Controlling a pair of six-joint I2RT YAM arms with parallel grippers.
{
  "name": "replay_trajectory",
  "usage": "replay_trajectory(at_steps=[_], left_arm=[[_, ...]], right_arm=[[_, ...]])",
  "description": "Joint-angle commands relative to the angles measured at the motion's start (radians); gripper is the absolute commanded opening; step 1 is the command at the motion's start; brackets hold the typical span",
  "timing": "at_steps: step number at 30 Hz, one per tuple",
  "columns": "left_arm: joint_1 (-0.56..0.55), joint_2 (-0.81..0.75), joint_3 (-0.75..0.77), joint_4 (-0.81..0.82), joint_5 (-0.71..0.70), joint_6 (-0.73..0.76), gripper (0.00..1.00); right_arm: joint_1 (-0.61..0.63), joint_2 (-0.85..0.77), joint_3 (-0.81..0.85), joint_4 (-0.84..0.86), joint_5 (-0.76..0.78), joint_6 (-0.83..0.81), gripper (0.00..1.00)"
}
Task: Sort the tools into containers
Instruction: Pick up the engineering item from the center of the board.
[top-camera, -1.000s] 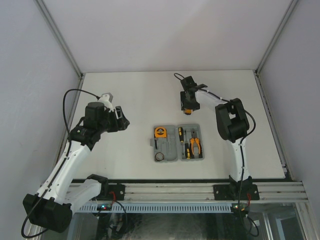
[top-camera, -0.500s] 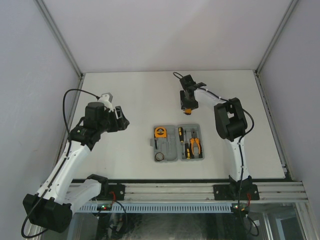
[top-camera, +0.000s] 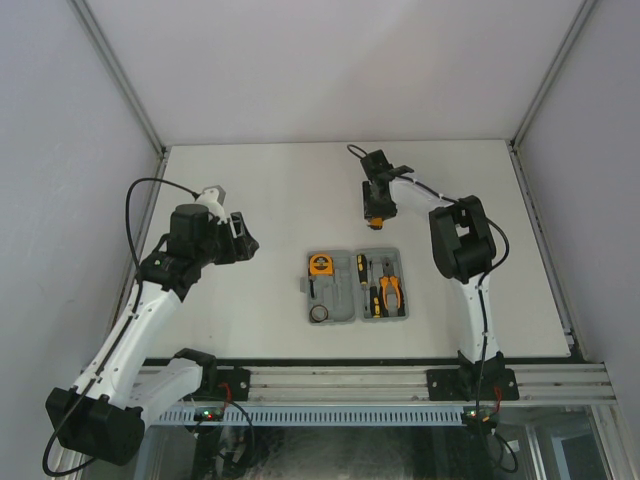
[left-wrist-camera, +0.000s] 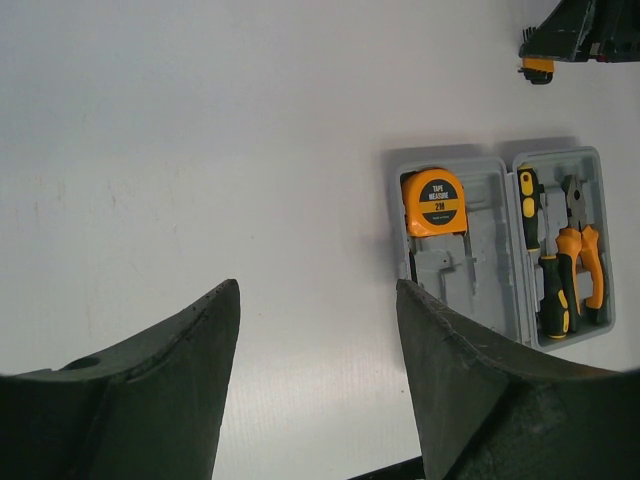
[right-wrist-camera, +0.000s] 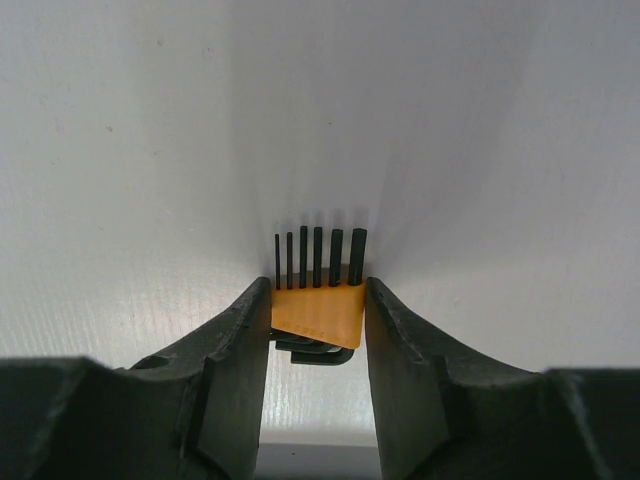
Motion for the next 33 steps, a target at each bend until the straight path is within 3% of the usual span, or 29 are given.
replay_trajectory(at_steps=[1, 24, 33], left_arm=[[0.008, -0.010, -0.026, 0.025, -0.004, 0.000, 0.68], [0.010, -0.010, -0.026, 0.025, -0.004, 0.000, 0.68], [0.010, -0.009, -0.025, 0.025, -0.002, -0.001, 0.68]], right_arm=[[-0.001, -0.022, -0.037, -0.013, -0.002, 0.000, 0.35], [0.015, -0.253, -0.137, 0.065, 0.008, 0.019, 0.29], [0.114, -0.444, -0.340, 0.096, 0.043, 0.072, 0.29]])
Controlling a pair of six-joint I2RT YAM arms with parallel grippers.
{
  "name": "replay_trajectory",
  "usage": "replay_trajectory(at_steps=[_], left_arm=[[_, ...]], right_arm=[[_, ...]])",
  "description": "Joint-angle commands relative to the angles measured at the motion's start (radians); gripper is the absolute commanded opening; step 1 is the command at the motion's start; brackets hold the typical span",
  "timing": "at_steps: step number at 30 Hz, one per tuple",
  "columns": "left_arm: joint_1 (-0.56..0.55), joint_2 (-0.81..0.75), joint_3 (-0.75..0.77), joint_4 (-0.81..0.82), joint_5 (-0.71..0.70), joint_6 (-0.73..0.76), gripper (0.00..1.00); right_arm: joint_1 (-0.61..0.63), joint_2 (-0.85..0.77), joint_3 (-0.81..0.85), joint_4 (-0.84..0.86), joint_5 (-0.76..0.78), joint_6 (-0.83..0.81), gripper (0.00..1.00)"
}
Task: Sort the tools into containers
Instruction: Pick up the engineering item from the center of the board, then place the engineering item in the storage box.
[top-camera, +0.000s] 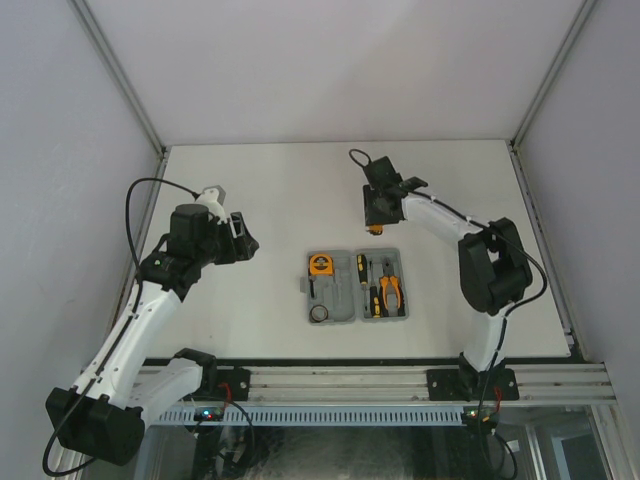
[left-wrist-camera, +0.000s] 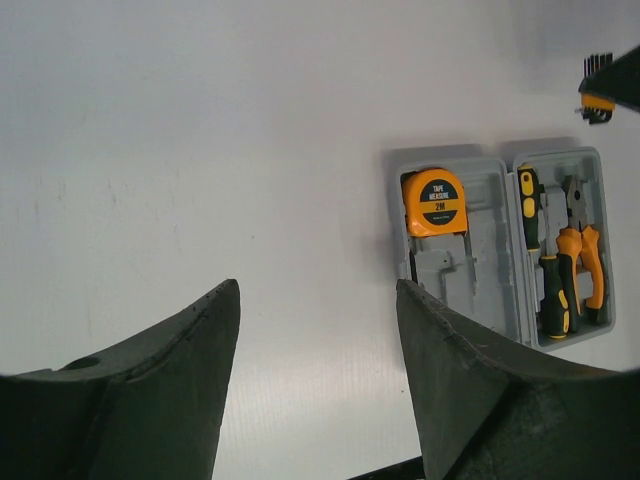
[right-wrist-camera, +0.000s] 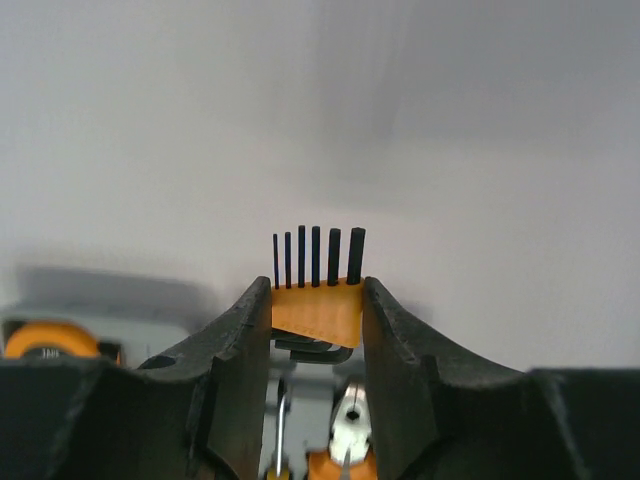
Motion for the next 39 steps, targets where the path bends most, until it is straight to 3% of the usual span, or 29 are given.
replay_trajectory(at_steps=[1, 9, 16, 24, 39], left_arm=[[0.010, -0.008, -0.026, 0.025, 0.000, 0.001, 0.68], [0.010, -0.006, -0.025, 0.025, 0.001, 0.001, 0.68], [0.009, -0.004, -0.025, 0.024, 0.002, 0.002, 0.68], [0.009, -0.005, -0.025, 0.023, 0.001, 0.003, 0.68], [0.009, 0.003, -0.026, 0.024, 0.009, 0.003, 0.67]], right_arm=[[0.069, -0.154, -0.125, 0.045, 0.030, 0.066, 0.29], [0.209, -0.335, -0.349, 0.067, 0.051, 0.199, 0.29], [0.338, -0.406, -0.409, 0.051, 0.070, 0.310, 0.29], [0.448, -0.375, -0.420, 0.028, 0.105, 0.417, 0.29], [0.497, -0.287, -0.431, 0.049, 0.113, 0.479, 0.29]])
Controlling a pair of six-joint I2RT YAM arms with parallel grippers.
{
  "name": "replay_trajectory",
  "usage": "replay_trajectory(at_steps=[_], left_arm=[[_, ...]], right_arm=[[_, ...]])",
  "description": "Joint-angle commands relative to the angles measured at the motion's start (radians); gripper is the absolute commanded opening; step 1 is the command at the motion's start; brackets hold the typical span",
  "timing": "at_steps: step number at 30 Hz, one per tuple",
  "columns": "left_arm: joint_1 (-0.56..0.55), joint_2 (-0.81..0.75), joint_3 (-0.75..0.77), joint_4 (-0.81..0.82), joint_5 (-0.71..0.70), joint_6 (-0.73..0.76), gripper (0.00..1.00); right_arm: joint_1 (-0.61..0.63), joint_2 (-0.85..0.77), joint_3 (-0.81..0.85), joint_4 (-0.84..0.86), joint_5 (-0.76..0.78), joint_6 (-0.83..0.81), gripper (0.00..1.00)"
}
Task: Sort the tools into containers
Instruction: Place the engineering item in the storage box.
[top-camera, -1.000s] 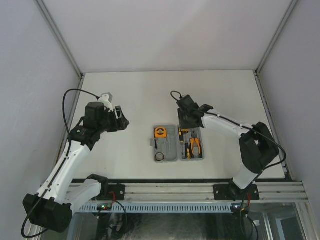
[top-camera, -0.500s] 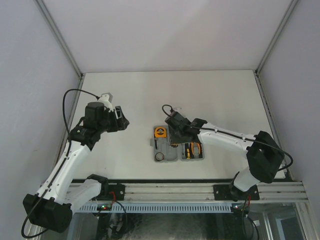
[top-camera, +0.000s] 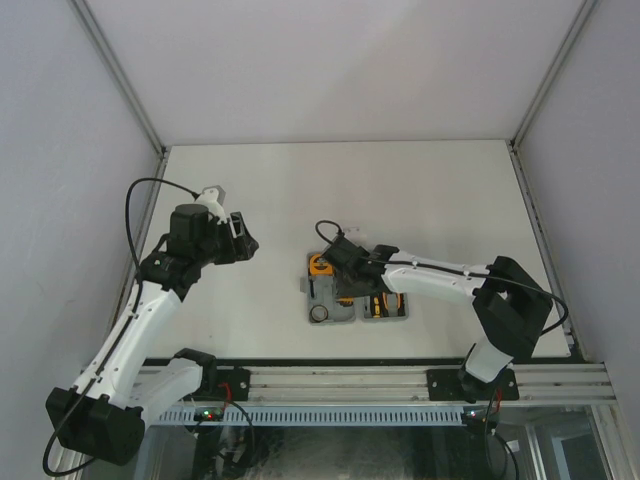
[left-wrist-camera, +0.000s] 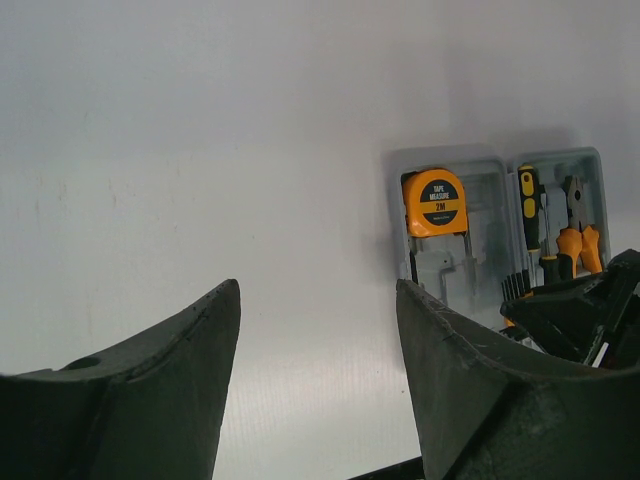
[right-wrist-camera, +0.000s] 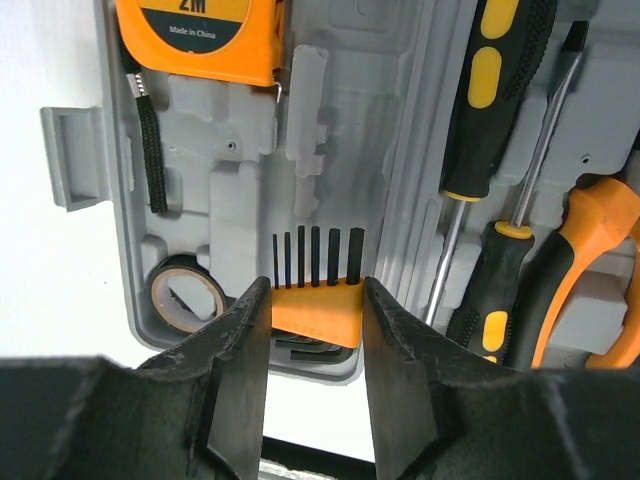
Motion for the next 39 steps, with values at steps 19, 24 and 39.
replay_trajectory(at_steps=[19, 24, 39], left_arm=[[0.008, 0.005, -0.026, 0.025, 0.012, 0.003, 0.68], [0.009, 0.005, -0.026, 0.025, 0.012, 0.002, 0.68], [0.009, 0.006, -0.025, 0.025, 0.016, 0.003, 0.67]], right_arm=[[0.028, 0.075, 0.002, 0.031, 0.032, 0.045, 0.30], [0.046, 0.070, 0.003, 0.004, 0.040, 0.056, 0.30], [0.060, 0.065, 0.002, -0.009, 0.051, 0.069, 0.52]])
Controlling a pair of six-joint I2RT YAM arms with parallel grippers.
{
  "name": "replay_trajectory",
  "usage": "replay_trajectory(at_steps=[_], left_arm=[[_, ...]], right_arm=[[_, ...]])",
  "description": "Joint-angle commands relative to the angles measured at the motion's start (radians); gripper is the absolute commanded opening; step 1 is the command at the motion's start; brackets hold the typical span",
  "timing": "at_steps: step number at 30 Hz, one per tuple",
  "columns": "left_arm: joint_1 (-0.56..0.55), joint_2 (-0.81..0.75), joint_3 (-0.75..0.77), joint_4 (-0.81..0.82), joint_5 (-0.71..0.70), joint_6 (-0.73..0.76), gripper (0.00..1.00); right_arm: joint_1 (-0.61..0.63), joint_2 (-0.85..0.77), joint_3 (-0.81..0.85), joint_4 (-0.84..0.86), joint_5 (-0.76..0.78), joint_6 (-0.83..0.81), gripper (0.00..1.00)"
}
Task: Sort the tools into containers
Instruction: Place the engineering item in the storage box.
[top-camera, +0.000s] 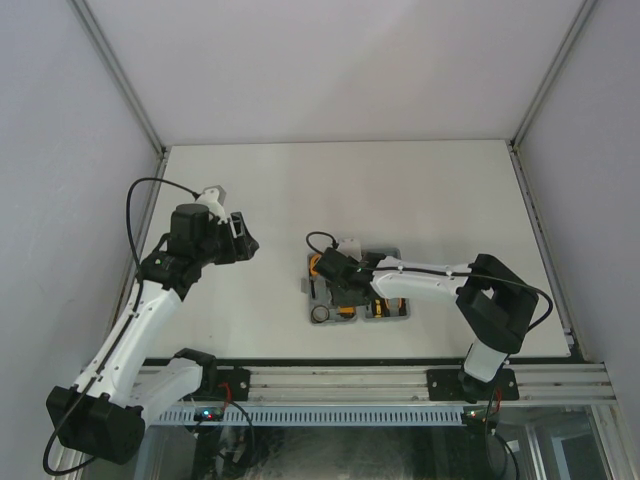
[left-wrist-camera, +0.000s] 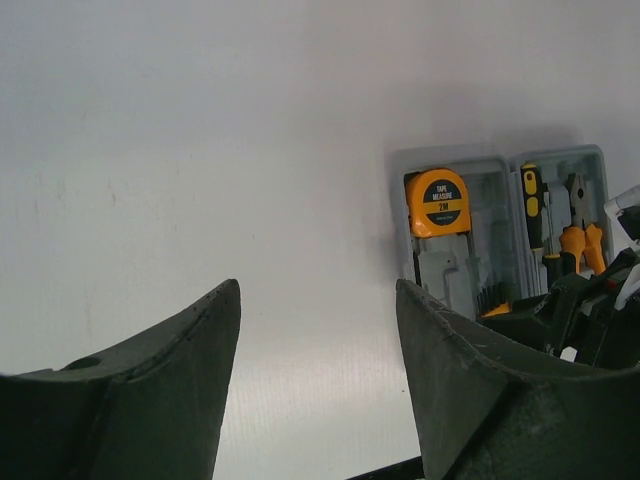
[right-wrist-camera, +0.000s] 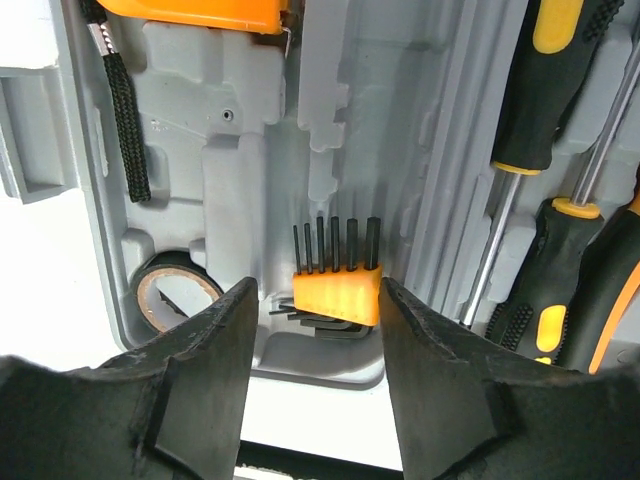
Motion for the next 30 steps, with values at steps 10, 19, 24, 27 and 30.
replay_trajectory(at_steps=[10, 19, 24, 27, 30], left_arm=[[0.007, -0.005, -0.025, 0.028, 0.016, 0.001, 0.67], [0.007, -0.136, -0.064, 0.105, 0.010, -0.031, 0.71], [0.008, -0.217, -0.124, 0.167, 0.004, -0.108, 0.87], [0.008, -0.220, -0.160, 0.185, 0.039, -0.164, 0.95], [0.007, -0.228, -0.212, 0.229, 0.058, -0.220, 1.00]], right_arm=[[0.006, -0.128, 0.004, 0.051, 0.027, -0.067, 0.52], [-0.009, -0.295, -0.086, 0.160, 0.128, -0.198, 0.55], [-0.051, -0.424, -0.201, 0.223, 0.155, -0.235, 0.59], [-0.114, -0.517, -0.279, 0.248, 0.122, -0.220, 0.61], [-0.208, -0.604, -0.347, 0.238, 0.051, -0.193, 0.62]])
